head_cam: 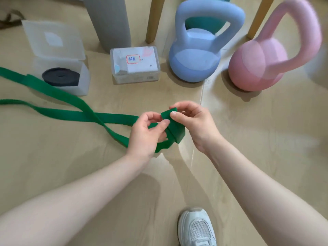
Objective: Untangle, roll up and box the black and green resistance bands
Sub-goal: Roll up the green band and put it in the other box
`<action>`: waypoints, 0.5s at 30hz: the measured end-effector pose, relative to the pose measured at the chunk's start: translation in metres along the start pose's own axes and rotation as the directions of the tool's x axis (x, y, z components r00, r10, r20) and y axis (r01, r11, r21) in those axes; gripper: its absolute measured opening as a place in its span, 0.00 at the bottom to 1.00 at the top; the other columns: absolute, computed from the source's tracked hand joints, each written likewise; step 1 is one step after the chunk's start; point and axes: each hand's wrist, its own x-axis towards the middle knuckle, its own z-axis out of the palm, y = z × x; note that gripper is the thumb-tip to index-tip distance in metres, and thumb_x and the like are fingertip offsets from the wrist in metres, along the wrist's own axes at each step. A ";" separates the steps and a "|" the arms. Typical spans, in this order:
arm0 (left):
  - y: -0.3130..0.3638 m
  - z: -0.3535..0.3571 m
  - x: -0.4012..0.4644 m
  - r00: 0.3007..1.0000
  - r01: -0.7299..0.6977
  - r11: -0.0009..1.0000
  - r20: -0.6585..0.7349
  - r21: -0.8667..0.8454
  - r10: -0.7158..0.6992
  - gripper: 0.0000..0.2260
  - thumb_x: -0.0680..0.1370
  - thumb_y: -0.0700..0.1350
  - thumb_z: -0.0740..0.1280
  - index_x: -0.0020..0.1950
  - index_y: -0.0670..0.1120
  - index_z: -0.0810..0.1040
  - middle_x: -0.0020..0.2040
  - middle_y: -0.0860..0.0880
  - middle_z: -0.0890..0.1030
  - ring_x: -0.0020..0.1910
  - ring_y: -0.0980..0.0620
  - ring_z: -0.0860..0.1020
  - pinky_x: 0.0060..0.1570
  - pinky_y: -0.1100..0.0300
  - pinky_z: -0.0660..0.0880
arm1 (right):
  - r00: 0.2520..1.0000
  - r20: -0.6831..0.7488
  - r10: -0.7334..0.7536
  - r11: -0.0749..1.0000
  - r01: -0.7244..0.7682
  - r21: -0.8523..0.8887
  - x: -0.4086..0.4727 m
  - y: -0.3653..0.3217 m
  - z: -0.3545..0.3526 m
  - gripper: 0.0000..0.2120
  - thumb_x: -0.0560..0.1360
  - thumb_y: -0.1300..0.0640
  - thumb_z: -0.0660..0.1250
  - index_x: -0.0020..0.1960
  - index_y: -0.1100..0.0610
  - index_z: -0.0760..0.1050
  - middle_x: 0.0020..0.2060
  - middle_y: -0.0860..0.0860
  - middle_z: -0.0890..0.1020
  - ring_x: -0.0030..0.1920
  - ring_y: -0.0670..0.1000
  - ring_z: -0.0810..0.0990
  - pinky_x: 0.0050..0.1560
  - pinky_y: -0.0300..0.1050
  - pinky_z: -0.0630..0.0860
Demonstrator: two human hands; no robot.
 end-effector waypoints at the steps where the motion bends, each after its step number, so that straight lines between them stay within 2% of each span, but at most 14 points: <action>1: 0.013 -0.007 0.000 0.999 0.001 1.000 -0.049 0.006 -0.001 0.07 0.75 0.37 0.68 0.44 0.49 0.74 0.45 0.47 0.79 0.48 0.46 0.80 0.52 0.50 0.78 | 1.000 0.013 -0.006 1.000 0.006 -0.013 0.000 -0.010 0.010 0.09 0.72 0.69 0.68 0.41 0.55 0.78 0.32 0.47 0.82 0.33 0.43 0.79 0.37 0.33 0.75; 3: 0.040 -0.025 -0.001 0.994 -0.052 0.997 -0.094 0.057 0.058 0.06 0.75 0.37 0.67 0.42 0.48 0.76 0.43 0.47 0.81 0.46 0.49 0.81 0.50 0.54 0.78 | 0.999 0.035 -0.028 0.999 0.029 -0.025 -0.002 -0.028 0.030 0.09 0.71 0.68 0.68 0.41 0.54 0.78 0.35 0.49 0.82 0.35 0.44 0.80 0.38 0.36 0.75; 7: 0.081 -0.056 -0.015 0.953 -0.181 0.975 -0.221 0.131 0.207 0.08 0.75 0.38 0.68 0.40 0.50 0.78 0.37 0.52 0.82 0.36 0.59 0.80 0.39 0.66 0.75 | 0.993 0.092 -0.072 0.996 0.075 -0.037 -0.008 -0.058 0.075 0.09 0.70 0.68 0.70 0.41 0.55 0.74 0.35 0.45 0.82 0.36 0.46 0.80 0.39 0.40 0.78; 9: 0.087 -0.067 -0.023 0.932 -0.179 0.981 -0.307 0.072 0.193 0.07 0.76 0.38 0.67 0.40 0.49 0.78 0.38 0.50 0.82 0.37 0.57 0.80 0.42 0.64 0.76 | 0.989 0.134 -0.069 0.995 0.077 -0.057 -0.010 -0.068 0.098 0.10 0.69 0.67 0.71 0.41 0.55 0.73 0.37 0.48 0.81 0.38 0.48 0.80 0.42 0.44 0.80; 11: 0.088 -0.076 -0.028 0.921 -0.179 0.983 -0.357 -0.030 0.157 0.06 0.77 0.37 0.65 0.43 0.47 0.77 0.41 0.46 0.83 0.41 0.51 0.80 0.48 0.56 0.78 | 0.980 0.185 -0.078 0.988 0.102 -0.119 -0.010 -0.074 0.116 0.10 0.69 0.66 0.72 0.40 0.54 0.73 0.40 0.52 0.81 0.39 0.50 0.79 0.44 0.47 0.79; 13: 0.086 -0.083 -0.030 0.916 -0.197 0.970 -0.380 -0.145 0.129 0.05 0.78 0.37 0.63 0.45 0.45 0.76 0.44 0.43 0.82 0.45 0.47 0.80 0.51 0.53 0.77 | 0.970 0.217 -0.107 0.973 0.147 -0.178 -0.011 -0.077 0.129 0.10 0.69 0.66 0.72 0.39 0.54 0.73 0.39 0.53 0.80 0.38 0.49 0.77 0.41 0.43 0.78; 15: 0.084 -0.087 -0.033 0.916 -0.220 0.942 -0.386 -0.253 0.110 0.05 0.78 0.36 0.61 0.47 0.44 0.74 0.47 0.43 0.82 0.48 0.48 0.80 0.51 0.55 0.77 | 0.963 0.226 -0.149 0.958 0.197 -0.207 -0.011 -0.075 0.138 0.10 0.69 0.65 0.72 0.39 0.54 0.73 0.35 0.52 0.78 0.35 0.47 0.74 0.35 0.37 0.75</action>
